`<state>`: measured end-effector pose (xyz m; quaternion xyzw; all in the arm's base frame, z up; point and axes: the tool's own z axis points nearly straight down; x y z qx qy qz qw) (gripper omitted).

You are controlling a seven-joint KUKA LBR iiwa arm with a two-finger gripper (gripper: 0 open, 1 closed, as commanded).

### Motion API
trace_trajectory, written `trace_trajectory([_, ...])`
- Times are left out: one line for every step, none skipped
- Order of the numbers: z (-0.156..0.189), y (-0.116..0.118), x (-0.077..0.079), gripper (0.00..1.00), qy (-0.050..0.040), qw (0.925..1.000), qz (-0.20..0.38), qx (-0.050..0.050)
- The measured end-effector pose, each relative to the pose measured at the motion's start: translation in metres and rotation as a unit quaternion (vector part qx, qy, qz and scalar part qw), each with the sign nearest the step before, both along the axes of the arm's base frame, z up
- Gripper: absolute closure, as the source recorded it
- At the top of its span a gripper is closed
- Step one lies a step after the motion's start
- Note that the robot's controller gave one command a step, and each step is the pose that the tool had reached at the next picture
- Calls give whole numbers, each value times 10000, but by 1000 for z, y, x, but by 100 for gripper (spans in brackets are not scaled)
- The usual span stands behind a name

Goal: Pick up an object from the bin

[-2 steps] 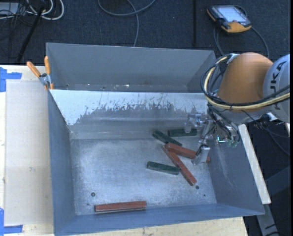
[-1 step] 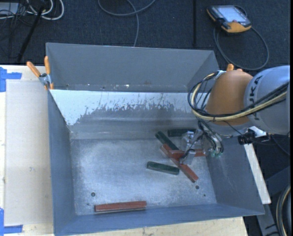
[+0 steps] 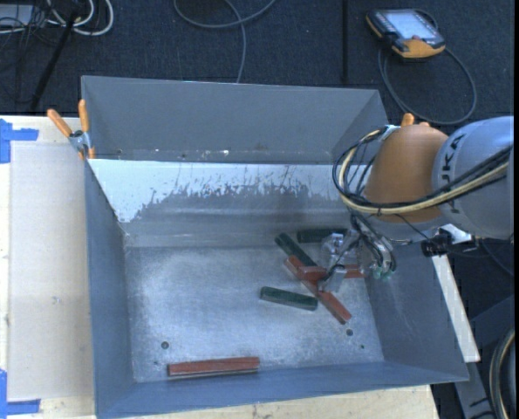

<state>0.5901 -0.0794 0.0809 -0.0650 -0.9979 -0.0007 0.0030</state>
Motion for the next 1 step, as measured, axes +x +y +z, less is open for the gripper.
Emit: trace_trajectory([142,-11,19,100,-47,9996,284,-13])
